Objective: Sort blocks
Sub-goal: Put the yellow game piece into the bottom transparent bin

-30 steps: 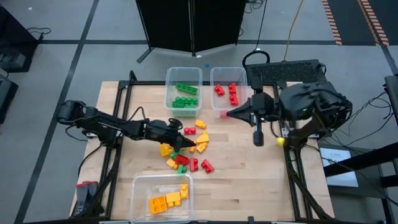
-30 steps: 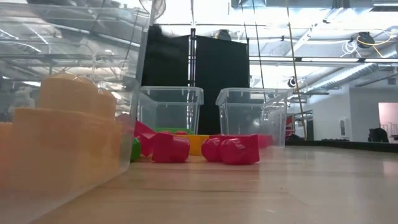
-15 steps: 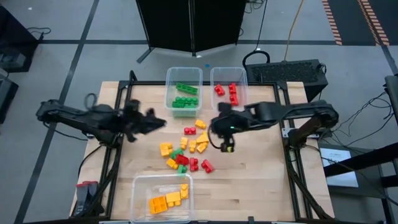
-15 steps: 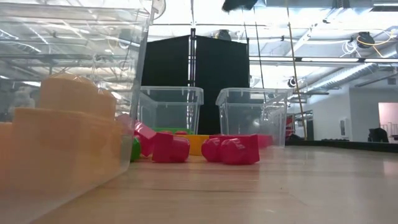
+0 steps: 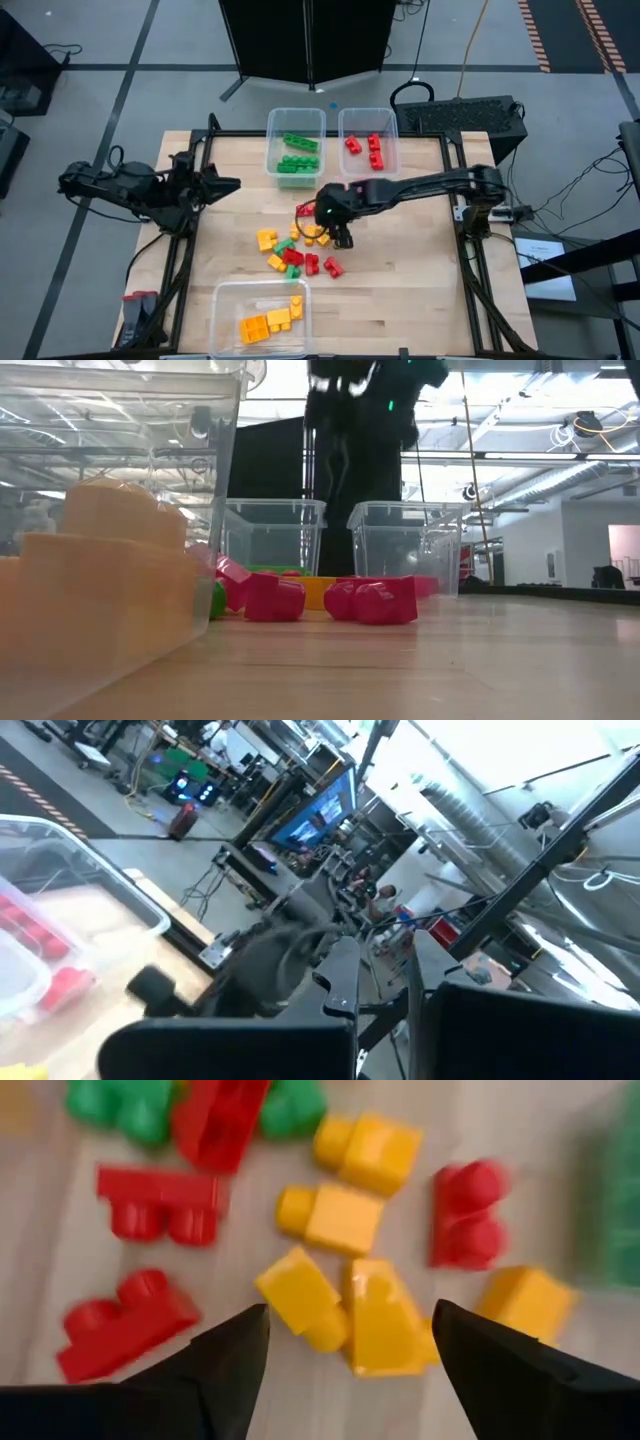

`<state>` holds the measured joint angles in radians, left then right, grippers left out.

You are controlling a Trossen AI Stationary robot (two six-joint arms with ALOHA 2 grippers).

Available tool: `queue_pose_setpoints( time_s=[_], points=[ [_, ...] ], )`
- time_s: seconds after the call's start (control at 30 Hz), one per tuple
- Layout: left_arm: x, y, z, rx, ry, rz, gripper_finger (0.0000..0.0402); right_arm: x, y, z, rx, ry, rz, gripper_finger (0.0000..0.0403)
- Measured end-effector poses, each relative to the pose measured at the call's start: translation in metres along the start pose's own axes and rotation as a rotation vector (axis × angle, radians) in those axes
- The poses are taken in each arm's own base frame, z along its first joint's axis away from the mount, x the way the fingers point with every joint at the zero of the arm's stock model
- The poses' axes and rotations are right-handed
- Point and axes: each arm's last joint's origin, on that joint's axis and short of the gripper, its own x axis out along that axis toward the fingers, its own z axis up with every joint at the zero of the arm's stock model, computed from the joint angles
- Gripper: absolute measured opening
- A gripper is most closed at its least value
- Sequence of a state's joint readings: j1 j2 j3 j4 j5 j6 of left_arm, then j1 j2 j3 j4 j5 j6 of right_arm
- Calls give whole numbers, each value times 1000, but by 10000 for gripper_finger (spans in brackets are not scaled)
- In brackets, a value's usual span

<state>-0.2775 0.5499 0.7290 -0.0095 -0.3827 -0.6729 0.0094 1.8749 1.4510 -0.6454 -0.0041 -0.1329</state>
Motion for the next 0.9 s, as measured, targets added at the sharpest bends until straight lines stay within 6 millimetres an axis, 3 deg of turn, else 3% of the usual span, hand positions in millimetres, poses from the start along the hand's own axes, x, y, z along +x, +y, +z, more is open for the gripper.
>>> queue_pose_setpoints(
  time_s=[0.13, 0.27, 0.57, 0.77, 0.9],
  points=[
    [-7, 3, 2, 5, -10, 30, 0, 32, -3, -8, -49, 84, 9, 275],
    [-20, 7, 7, 10, -24, 67, 0, 50, -11, -15, -63, 132, 8, 267],
    [-47, 16, 15, 10, -46, 96, 0, 57, -35, -19, -103, 134, -11, 265],
    [-51, 22, 11, 38, 3, 138, 0, 62, -45, -22, -60, 140, -16, 265],
    [-51, 26, 6, 21, 49, 180, 0, 80, -44, -30, -35, 189, -2, 265]
  ],
)
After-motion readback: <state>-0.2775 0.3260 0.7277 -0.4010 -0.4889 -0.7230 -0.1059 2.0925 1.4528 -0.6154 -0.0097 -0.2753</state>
